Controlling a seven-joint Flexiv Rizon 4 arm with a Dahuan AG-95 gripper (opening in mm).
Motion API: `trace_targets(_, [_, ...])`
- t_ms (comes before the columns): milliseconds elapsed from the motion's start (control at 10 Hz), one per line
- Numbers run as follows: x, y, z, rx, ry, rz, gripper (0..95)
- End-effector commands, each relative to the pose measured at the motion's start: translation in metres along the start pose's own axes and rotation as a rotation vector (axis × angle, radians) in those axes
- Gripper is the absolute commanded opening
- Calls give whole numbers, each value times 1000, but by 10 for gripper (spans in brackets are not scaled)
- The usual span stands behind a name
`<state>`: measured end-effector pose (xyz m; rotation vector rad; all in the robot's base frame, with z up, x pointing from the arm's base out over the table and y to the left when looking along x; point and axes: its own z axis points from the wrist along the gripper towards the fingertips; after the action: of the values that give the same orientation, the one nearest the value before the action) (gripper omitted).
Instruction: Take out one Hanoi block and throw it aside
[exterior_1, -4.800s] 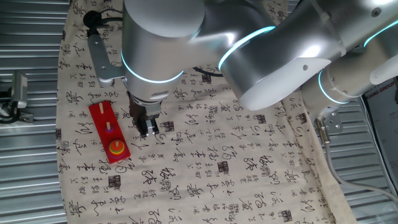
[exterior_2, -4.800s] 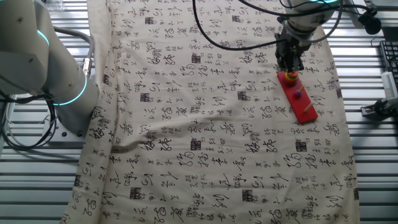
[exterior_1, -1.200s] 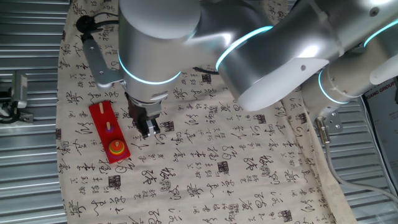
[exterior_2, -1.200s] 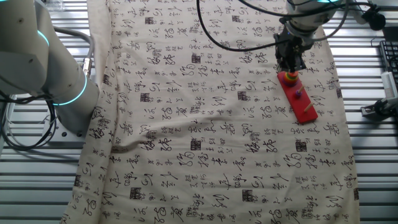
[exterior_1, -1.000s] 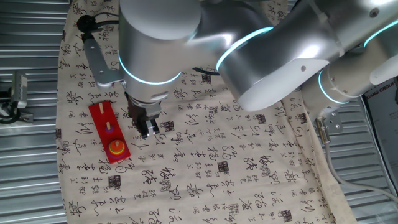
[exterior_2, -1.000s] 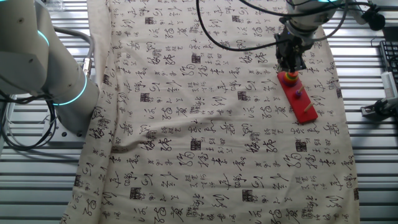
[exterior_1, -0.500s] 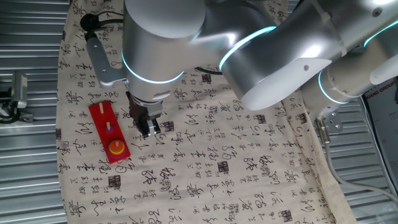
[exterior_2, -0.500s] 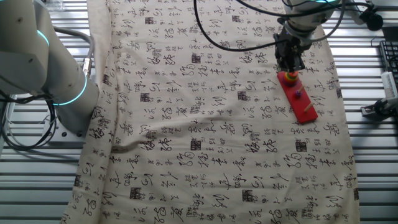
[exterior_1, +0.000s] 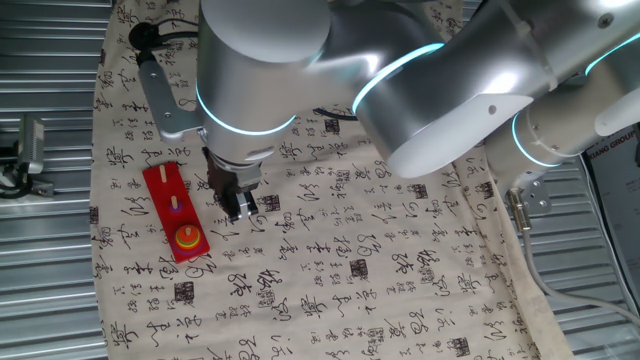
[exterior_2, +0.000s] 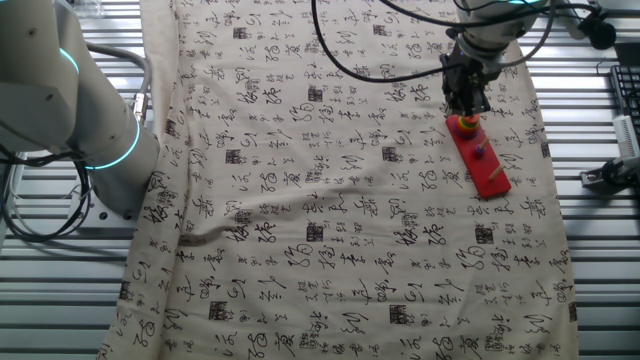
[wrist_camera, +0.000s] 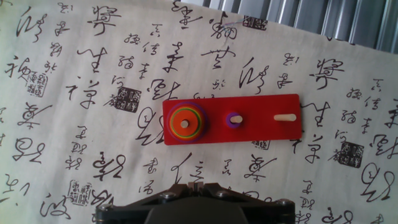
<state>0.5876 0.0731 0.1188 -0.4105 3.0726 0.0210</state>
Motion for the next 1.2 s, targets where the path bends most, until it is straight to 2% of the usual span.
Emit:
trace_targets(100, [0,0,0,3,3,9,0])
trace_targets(500, [-4,1,-2,-1,2,28,0])
trace_targets(1200, [-31,2,-3,-21,27,38,0])
